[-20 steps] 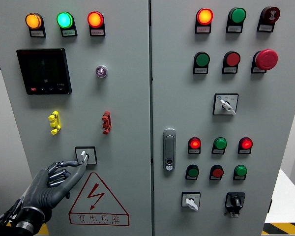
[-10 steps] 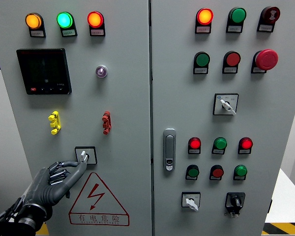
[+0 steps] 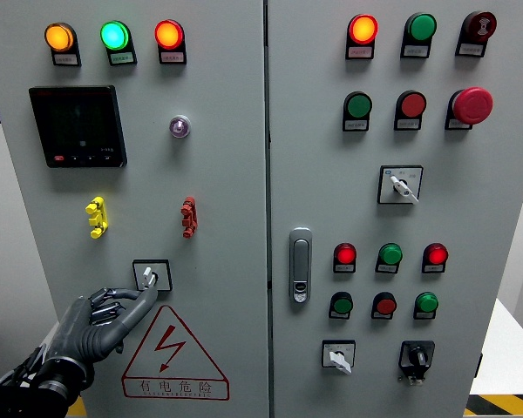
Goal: Turn on light switch 1
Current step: 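Pinch the white rotary switch knob with the left hand fingers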
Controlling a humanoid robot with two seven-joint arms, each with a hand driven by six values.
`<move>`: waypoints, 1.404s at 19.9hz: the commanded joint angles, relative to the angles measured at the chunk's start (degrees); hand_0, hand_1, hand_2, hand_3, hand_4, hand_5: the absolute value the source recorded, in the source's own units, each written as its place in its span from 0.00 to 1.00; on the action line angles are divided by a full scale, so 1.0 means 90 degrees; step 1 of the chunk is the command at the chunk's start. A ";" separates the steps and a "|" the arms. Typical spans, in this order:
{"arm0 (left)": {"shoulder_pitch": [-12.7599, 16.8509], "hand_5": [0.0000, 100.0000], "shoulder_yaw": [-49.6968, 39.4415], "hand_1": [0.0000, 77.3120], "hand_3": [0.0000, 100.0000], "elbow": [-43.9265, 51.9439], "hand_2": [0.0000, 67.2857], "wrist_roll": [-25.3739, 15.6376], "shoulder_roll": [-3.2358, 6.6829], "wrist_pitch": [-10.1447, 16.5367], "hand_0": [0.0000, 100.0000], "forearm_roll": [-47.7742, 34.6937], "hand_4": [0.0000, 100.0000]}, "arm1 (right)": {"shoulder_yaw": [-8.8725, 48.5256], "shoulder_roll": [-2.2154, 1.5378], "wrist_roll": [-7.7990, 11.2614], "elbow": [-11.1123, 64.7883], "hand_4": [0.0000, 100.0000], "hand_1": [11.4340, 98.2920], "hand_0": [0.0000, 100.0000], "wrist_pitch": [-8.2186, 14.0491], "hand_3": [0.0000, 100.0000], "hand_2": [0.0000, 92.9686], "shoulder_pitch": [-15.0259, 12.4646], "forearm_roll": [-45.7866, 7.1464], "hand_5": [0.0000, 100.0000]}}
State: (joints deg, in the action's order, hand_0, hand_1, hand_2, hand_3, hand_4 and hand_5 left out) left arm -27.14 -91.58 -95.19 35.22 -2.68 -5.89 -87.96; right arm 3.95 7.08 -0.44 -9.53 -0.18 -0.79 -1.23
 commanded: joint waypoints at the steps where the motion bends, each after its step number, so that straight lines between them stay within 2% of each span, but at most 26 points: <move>1: -0.0012 0.96 0.0000 0.79 0.92 -0.0009 0.69 0.0022 -0.0005 -0.0020 0.00 0.0007 1.00 | 0.0000 0.0004 0.0000 -0.0005 0.19 0.09 0.00 0.0010 0.19 0.00 0.0000 0.0000 0.11; 7: -0.0129 0.99 0.0117 0.79 0.95 -0.0018 0.72 0.0022 -0.0044 -0.0361 0.00 0.0017 1.00 | 0.0000 0.0004 0.0000 -0.0005 0.19 0.09 0.00 0.0001 0.19 0.00 0.0000 0.0000 0.11; 9: -0.0129 1.00 0.0127 0.80 0.97 -0.0018 0.75 0.0032 -0.0044 -0.0371 0.00 0.0027 1.00 | 0.0000 -0.0006 0.0000 0.0005 0.19 0.09 0.00 0.0001 0.19 0.00 0.0000 0.0000 0.11; 12: -0.0148 1.00 0.0137 0.80 0.97 -0.0018 0.77 0.0080 -0.0044 -0.0371 0.00 0.0017 1.00 | 0.0000 0.0004 0.0000 -0.0005 0.19 0.09 0.00 0.0001 0.19 0.00 0.0000 0.0000 0.11; 15: -0.0285 1.00 0.0166 0.79 0.98 0.0001 0.79 0.0236 -0.0044 -0.0371 0.00 0.0007 1.00 | 0.0000 0.0004 0.0000 -0.0005 0.19 0.09 0.00 0.0001 0.19 0.00 0.0000 0.0000 0.11; 19: -0.0295 1.00 0.0166 0.78 0.99 0.0001 0.80 0.0285 -0.0044 -0.0391 0.00 -0.0080 1.00 | 0.0000 -0.0006 0.0000 -0.0005 0.19 0.09 0.00 0.0001 0.19 0.00 0.0000 0.0000 0.11; 22: -0.0295 1.00 0.0166 0.77 0.99 0.0001 0.80 0.0500 -0.0044 -0.0430 0.00 -0.0090 1.00 | 0.0000 0.0004 0.0000 0.0005 0.19 0.09 0.00 0.0001 0.19 0.00 0.0000 0.0000 0.11; 28: -0.0363 1.00 0.0166 0.75 1.00 0.0059 0.80 0.0530 -0.0034 -0.0498 0.00 -0.0266 1.00 | 0.0000 0.0004 0.0000 0.0005 0.19 0.09 0.00 0.0001 0.19 0.00 0.0000 0.0000 0.11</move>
State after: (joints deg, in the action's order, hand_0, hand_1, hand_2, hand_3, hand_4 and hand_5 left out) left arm -29.99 -90.01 -94.93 39.97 -2.99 -10.30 -89.96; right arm 3.95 7.12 -0.44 -9.50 -0.18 -0.79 -1.22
